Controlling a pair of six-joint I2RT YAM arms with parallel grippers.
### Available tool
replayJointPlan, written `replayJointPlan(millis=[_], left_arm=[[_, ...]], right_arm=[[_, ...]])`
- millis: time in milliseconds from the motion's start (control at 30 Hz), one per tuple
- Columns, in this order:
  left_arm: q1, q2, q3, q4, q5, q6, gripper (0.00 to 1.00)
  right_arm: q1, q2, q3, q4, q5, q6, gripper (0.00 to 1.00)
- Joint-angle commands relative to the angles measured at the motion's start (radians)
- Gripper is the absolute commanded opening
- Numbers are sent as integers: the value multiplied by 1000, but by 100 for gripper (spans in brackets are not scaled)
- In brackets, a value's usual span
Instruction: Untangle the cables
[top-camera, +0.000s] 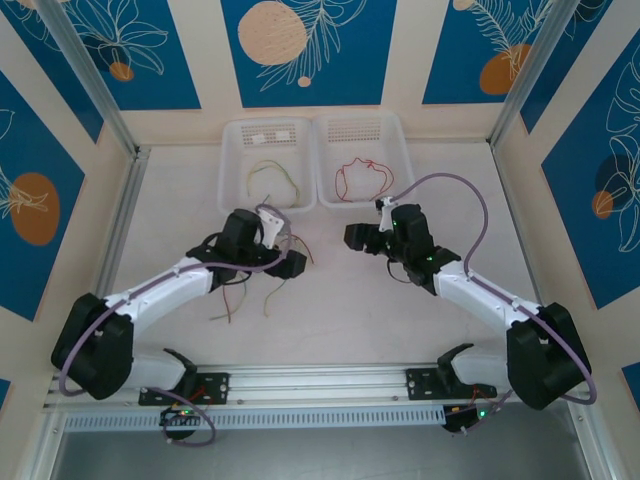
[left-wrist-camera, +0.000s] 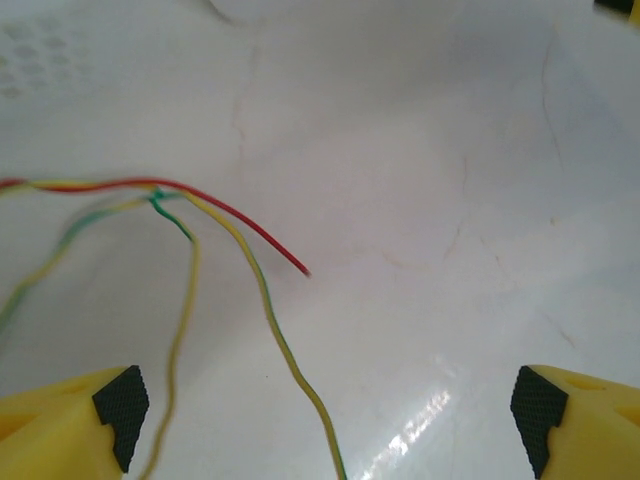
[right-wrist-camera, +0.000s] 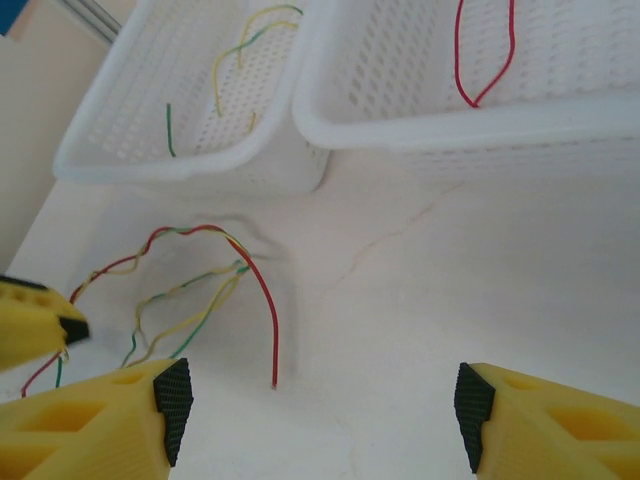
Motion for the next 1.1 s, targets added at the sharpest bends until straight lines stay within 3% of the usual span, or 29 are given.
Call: replayJointPlan(millis=[0, 133, 400, 633, 767, 867, 1067], left_arm=[[-19, 37, 19, -13, 8, 36, 95], [-29, 96, 21, 24, -34, 13, 89], [-54, 191, 35, 70, -65, 13, 65], [-62, 181, 43, 65, -102, 23, 16], [-62, 123, 52, 38, -111, 43, 11], [-63, 62, 53, 27, -95, 63, 0], [-61, -82, 43, 29, -25, 110, 0]], right_arm=[[10, -41, 17, 72, 53, 4, 72], [16, -45, 56, 82, 62, -20, 72], [26, -40, 86, 91, 82, -36, 72], [31, -43, 77, 100, 107, -32, 72], [31, -31, 79, 87, 120, -34, 72], [25, -1, 94, 64, 101, -28, 72], [20, 52, 126, 46, -65, -90, 73]])
